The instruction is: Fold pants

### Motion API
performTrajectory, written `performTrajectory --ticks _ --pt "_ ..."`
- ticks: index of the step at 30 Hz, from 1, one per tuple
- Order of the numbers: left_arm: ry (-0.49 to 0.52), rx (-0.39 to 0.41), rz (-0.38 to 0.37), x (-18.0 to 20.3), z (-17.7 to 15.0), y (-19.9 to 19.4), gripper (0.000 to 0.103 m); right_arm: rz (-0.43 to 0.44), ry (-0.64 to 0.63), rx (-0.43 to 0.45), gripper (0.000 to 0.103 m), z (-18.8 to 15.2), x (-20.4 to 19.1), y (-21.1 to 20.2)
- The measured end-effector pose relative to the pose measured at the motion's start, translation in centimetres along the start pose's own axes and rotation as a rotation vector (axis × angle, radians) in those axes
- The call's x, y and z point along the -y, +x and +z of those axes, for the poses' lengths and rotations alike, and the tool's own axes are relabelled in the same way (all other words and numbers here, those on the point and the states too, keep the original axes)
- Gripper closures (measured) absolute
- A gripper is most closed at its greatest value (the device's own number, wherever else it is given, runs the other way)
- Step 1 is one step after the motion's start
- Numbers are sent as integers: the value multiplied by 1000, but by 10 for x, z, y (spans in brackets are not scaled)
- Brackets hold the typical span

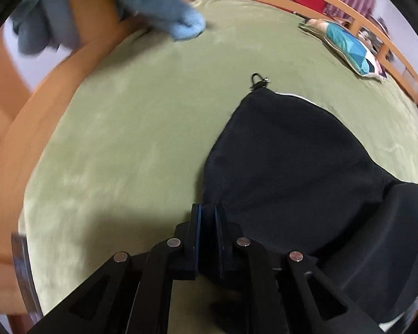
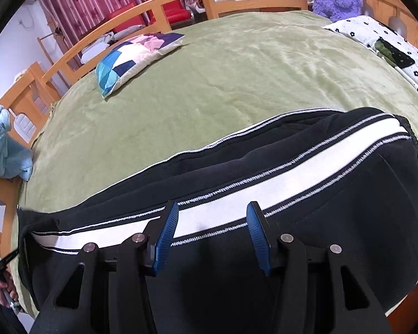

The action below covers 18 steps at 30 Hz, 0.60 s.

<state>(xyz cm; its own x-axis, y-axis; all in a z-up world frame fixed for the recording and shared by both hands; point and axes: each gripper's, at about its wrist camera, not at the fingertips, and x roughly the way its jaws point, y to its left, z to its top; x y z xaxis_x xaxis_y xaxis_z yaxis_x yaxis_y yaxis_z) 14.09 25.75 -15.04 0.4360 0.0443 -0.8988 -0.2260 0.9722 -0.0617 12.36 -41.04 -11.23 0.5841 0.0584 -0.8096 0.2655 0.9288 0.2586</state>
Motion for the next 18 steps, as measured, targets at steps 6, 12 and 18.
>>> performTrajectory --ticks 6,12,18 --pt "52 37 77 29 11 -23 80 -10 17 19 53 -1 26 -14" --pt "101 99 31 89 30 -53 45 -88 34 70 53 -3 79 -43" --pt "228 137 -13 174 35 -67 44 -191 156 117 36 -11 171 -74"
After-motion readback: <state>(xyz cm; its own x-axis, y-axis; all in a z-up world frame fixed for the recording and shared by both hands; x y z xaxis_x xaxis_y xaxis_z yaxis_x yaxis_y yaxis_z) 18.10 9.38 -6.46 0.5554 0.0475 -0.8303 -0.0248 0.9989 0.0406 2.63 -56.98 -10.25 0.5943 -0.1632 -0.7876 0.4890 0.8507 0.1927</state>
